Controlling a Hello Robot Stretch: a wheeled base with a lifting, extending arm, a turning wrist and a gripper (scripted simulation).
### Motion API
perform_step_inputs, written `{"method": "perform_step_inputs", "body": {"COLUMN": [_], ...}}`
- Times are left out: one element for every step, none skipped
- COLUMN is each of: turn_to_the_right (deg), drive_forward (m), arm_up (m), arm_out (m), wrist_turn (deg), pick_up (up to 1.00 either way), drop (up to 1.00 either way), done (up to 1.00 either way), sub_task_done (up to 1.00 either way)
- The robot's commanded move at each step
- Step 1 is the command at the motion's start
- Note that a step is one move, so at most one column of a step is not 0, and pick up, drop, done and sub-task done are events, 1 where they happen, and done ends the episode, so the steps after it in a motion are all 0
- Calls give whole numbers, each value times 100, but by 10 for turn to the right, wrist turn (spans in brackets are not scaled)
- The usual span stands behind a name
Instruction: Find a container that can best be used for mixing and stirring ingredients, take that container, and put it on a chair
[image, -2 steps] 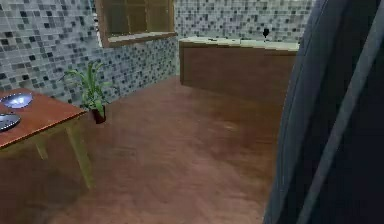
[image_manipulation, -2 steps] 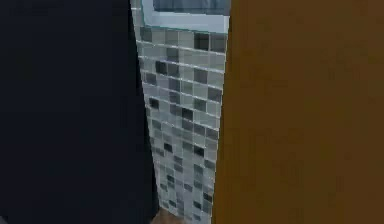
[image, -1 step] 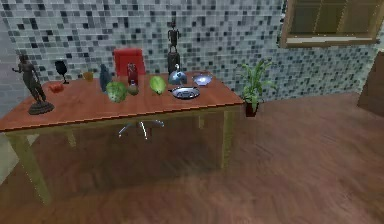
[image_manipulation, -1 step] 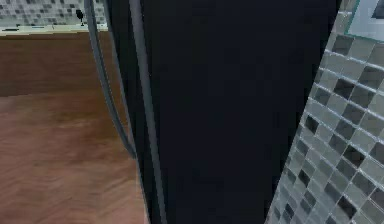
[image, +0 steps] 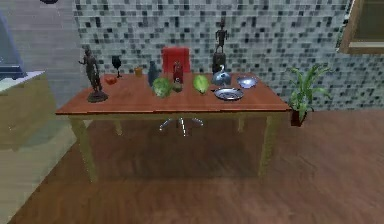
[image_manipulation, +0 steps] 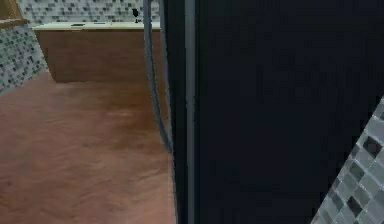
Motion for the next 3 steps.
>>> {"method": "perform_step_inputs", "body": {"turn_to_the_right": [0, 120, 0], "drive_forward": [30, 0, 50], "arm_up": [0, 0, 0], "arm_out": [0, 0, 0], "wrist_turn": [0, 0, 0], "pick_up": [0, 0, 0], "drop": [0, 0, 0], "done": [0, 0, 0], "sub_task_done": [0, 0, 0]}}
